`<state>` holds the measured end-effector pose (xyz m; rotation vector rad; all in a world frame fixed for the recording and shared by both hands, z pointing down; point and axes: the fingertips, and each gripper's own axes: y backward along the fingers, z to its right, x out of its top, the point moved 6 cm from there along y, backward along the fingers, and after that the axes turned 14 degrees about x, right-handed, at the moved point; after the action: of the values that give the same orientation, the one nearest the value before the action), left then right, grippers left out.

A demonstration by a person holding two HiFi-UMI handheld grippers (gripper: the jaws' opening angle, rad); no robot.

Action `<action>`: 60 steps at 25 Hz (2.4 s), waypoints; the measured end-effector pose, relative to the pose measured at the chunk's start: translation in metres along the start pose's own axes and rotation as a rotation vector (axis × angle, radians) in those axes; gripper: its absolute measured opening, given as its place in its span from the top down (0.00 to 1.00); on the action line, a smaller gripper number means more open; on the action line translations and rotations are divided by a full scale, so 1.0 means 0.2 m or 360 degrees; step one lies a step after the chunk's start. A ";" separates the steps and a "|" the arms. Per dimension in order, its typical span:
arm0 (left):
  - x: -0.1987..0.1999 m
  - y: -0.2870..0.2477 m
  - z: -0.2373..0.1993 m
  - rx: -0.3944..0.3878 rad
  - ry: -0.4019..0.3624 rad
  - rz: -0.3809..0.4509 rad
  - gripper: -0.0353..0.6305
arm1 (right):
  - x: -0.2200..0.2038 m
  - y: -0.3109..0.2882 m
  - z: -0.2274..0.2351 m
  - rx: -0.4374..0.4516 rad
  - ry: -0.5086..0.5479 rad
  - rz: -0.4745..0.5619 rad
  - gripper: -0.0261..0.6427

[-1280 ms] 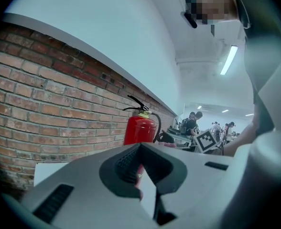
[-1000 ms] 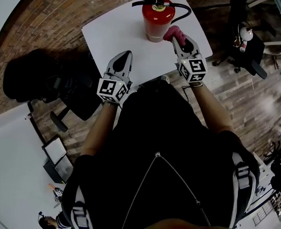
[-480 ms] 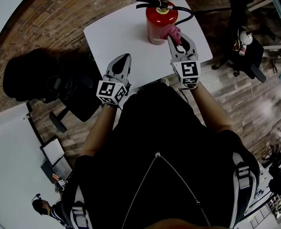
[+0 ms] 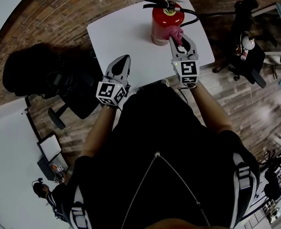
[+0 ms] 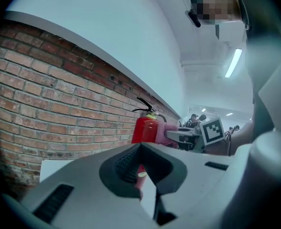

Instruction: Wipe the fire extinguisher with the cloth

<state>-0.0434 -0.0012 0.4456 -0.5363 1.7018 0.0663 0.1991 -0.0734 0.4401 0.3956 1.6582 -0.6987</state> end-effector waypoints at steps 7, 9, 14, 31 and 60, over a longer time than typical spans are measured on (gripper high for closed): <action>0.01 0.01 -0.02 0.0021 0.0010 0.0011 0.92 | -0.04 -0.02 0.00 0.0016 -0.0015 -0.0036 0.81; 0.01 0.01 -0.03 0.0025 0.0009 0.0020 0.92 | -0.07 -0.02 -0.01 0.0023 -0.0025 -0.0052 0.81; 0.01 0.02 -0.03 0.0038 0.0011 0.0018 0.92 | -0.14 -0.05 -0.01 0.0037 -0.0048 -0.0107 0.81; 0.00 0.06 -0.07 0.0086 0.0026 0.0008 0.92 | -0.33 -0.11 -0.04 0.0076 -0.0110 -0.0229 0.81; -0.02 0.10 -0.08 0.0135 0.0002 0.0003 0.92 | -0.63 -0.22 -0.06 0.0175 -0.0104 -0.0424 0.81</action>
<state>-0.0657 0.0120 0.4481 -0.4714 1.6984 -0.0046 0.1900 -0.0840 0.5735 0.2283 1.6309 -0.9938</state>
